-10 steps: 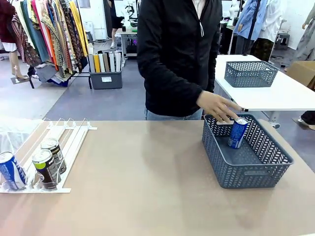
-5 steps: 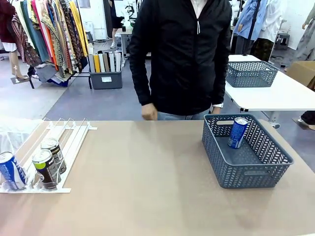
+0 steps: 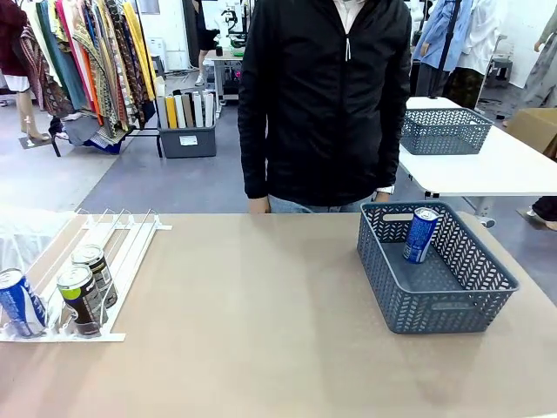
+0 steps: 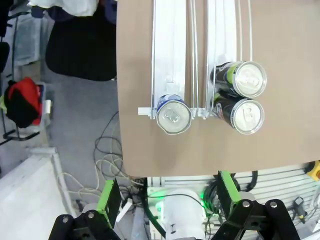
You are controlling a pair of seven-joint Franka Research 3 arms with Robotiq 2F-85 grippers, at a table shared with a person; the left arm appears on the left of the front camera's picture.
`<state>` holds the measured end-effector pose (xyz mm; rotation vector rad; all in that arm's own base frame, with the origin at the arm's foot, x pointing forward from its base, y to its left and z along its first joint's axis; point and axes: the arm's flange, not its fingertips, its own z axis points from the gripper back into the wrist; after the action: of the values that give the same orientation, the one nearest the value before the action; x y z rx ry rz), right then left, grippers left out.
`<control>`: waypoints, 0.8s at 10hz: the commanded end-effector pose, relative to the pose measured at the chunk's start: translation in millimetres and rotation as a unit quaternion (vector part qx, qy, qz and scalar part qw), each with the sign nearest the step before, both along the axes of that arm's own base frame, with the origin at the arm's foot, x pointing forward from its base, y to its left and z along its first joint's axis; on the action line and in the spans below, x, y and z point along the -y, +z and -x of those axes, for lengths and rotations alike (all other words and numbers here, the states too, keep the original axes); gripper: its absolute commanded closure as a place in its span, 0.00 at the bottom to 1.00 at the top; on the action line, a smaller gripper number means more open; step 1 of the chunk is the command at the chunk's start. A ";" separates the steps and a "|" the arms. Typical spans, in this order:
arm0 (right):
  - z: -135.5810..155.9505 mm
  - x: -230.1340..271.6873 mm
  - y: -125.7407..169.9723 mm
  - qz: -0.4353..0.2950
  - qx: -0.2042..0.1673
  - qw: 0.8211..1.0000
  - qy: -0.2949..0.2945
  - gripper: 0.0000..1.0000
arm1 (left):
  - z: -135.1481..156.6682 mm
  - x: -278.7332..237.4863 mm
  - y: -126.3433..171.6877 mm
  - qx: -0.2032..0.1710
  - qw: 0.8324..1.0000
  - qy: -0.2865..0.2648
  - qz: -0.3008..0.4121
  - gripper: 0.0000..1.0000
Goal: Retrieve and store the cans from the dispenser.
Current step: Pick up the last remaining can from one row of the Automatic Can Dispenser and place it in the middle of the table.
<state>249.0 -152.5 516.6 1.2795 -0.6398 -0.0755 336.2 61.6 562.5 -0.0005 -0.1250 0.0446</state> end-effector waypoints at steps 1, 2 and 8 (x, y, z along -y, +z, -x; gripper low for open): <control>-3.1 -0.9 2.1 -0.006 0.019 1.000 -0.002 0.00 | -3.5 3.0 -14.7 0.000 1.000 -0.005 0.006 0.00; -3.1 -0.9 2.1 -0.006 0.019 1.000 -0.002 0.00 | -6.8 -0.8 -30.9 0.010 1.000 0.024 -0.014 0.00; -3.1 -0.9 2.1 -0.006 0.019 1.000 -0.002 0.00 | -26.6 9.9 -132.4 -0.023 0.995 0.096 0.025 0.00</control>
<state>249.0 -152.5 516.6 1.2795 -0.6400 -0.0753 356.8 63.5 437.4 -0.0347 -0.0653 0.2271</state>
